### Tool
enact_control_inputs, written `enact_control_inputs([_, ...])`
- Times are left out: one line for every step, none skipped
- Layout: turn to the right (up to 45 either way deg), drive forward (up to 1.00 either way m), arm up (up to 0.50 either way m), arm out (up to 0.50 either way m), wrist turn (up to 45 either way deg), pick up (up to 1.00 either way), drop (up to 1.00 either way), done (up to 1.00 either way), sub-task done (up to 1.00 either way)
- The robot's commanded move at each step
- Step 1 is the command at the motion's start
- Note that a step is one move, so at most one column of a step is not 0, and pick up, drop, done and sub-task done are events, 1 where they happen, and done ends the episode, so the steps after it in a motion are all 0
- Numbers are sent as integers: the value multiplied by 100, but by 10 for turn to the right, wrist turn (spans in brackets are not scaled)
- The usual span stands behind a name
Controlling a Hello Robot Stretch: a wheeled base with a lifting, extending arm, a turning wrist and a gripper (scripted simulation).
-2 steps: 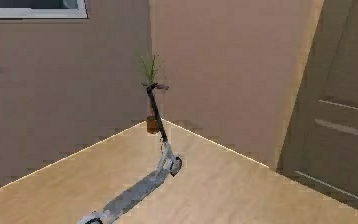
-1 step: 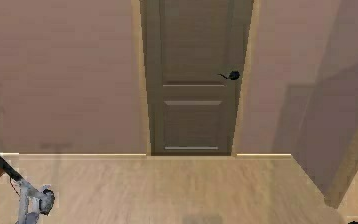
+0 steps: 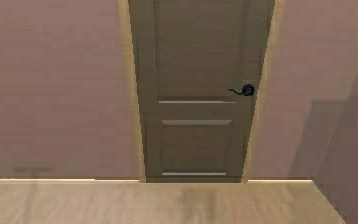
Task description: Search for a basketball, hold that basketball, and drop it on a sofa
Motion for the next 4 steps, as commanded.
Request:
enact_control_inputs([420,0,0,0,0,0,0,0,0])
enact_control_inputs([0,45,0,0,0,0,0,0,0])
enact_control_inputs([360,0,0,0,0,0,0,0,0])
enact_control_inputs([0,75,0,0,0,0,0,0,0])
